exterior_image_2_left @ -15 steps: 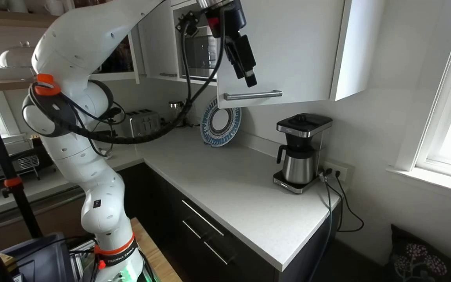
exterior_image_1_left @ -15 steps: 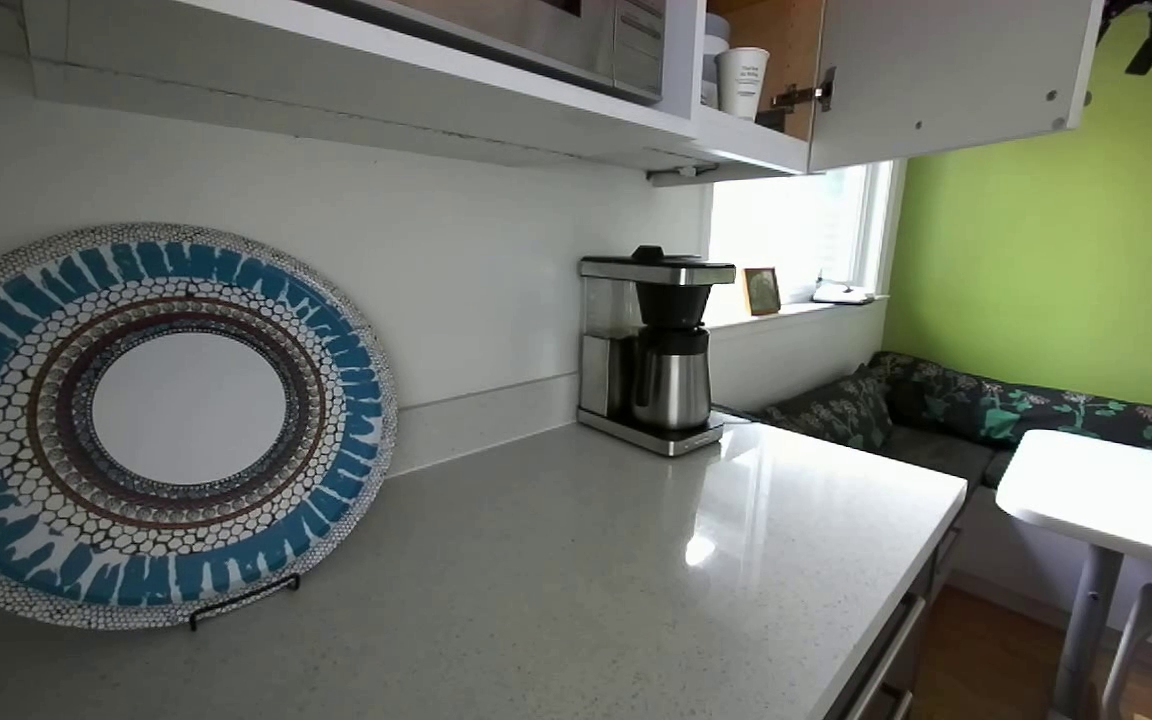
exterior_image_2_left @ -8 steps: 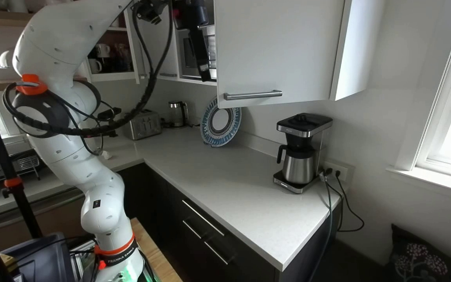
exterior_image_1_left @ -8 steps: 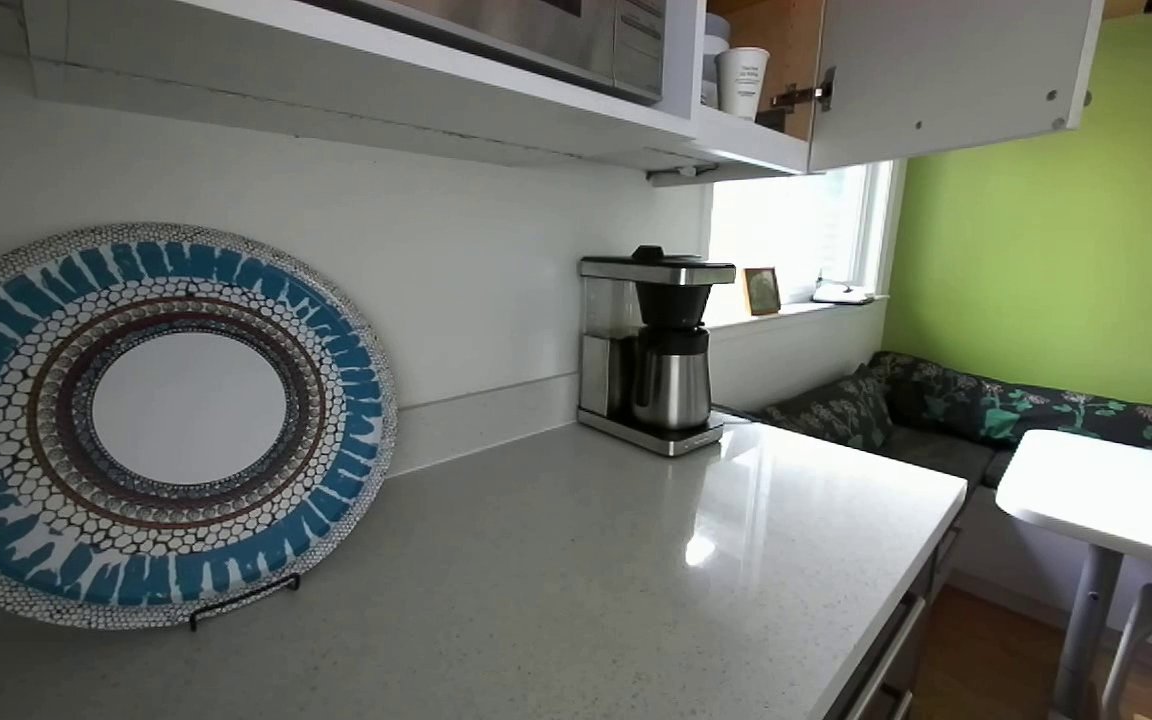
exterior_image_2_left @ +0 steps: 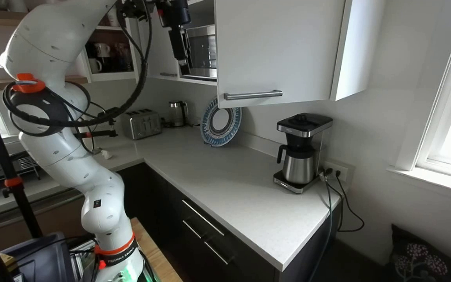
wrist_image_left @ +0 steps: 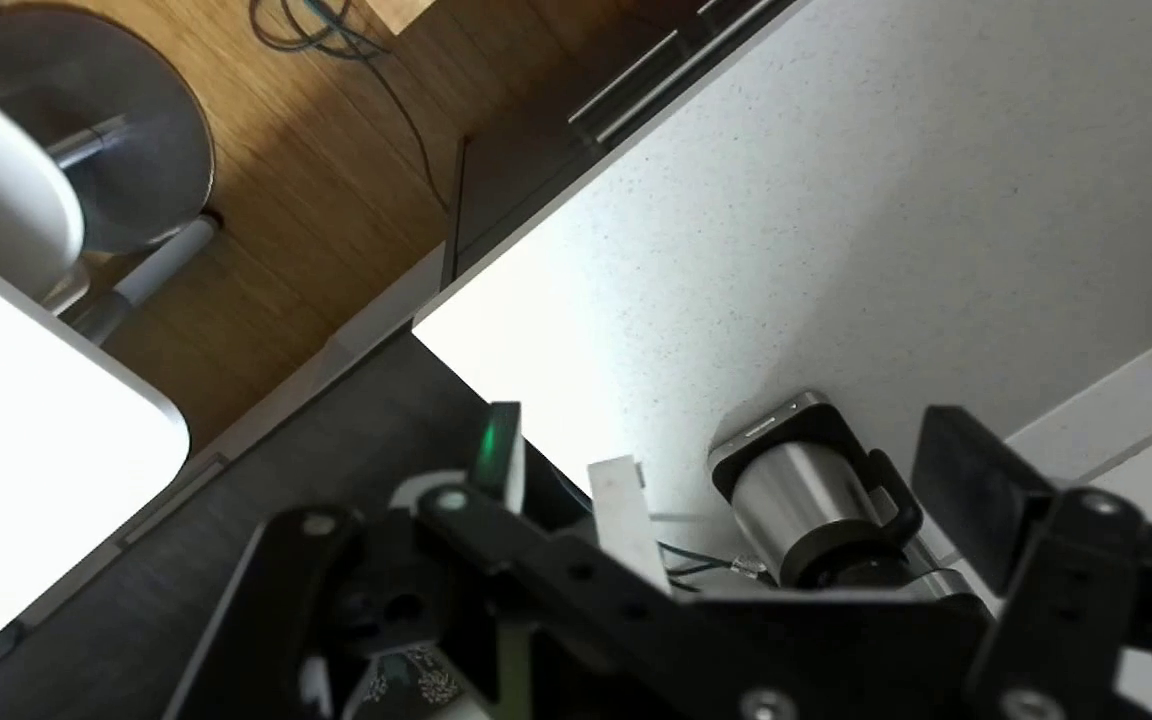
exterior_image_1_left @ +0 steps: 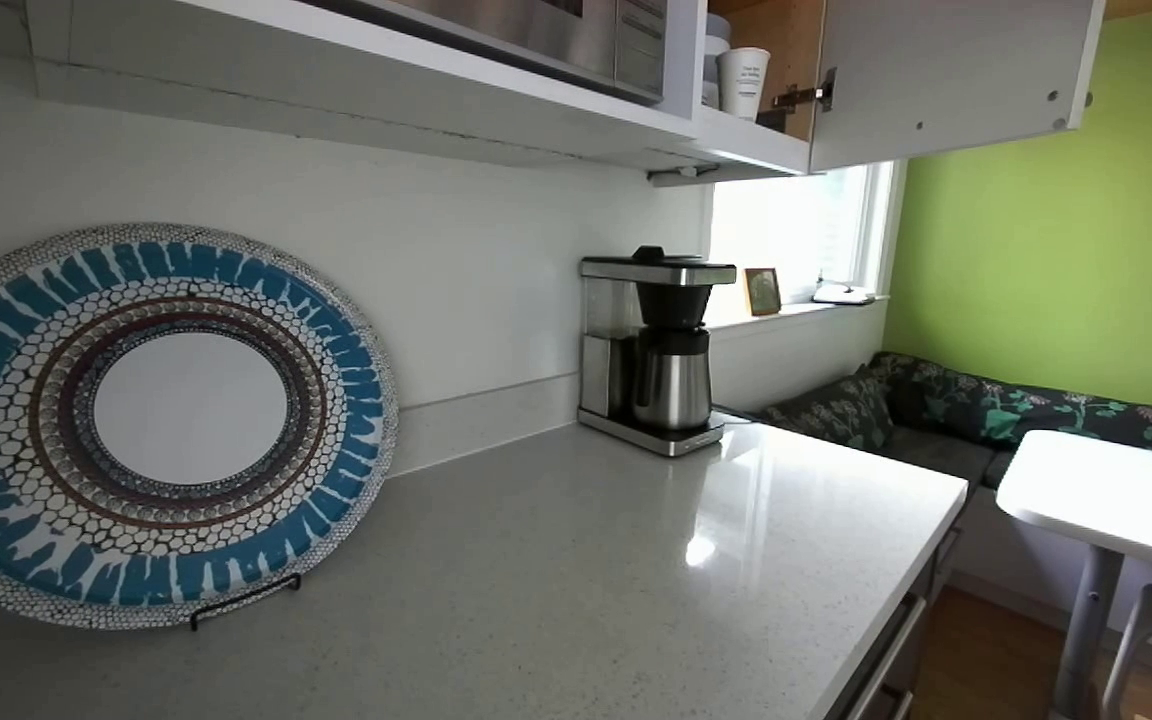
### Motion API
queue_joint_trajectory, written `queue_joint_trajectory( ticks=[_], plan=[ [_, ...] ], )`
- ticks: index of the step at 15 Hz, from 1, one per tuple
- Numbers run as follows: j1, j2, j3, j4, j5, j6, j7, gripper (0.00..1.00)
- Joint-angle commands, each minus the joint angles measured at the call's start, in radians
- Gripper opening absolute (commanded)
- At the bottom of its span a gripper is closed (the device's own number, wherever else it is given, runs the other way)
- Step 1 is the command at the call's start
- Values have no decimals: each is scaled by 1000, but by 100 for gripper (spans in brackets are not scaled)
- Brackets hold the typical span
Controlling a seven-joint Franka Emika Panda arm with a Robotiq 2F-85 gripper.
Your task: Open the far right top cabinet door, pick up the paper cup from the bottom shelf of the open cabinet and put it on the kitchen counter
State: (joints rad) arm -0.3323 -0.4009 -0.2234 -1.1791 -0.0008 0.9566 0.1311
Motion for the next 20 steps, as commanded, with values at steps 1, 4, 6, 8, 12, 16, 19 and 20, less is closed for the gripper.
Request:
queue_joint_trajectory(
  ticks=[1,4,6,8,12,16,19,20],
  plan=[
    [-13,-78,100,-110,43,42,209,100],
    [27,-122,160,-201,78,201,388,100],
    [33,-150,214,-286,76,367,459,100],
    [47,-167,264,-361,51,535,502,100],
    [59,-150,333,-494,-26,866,586,100],
    [60,-79,346,-537,-112,1032,637,100],
    [68,-25,331,-521,-130,1070,662,100],
    [85,-15,321,-514,-103,1047,657,100]
  ],
)
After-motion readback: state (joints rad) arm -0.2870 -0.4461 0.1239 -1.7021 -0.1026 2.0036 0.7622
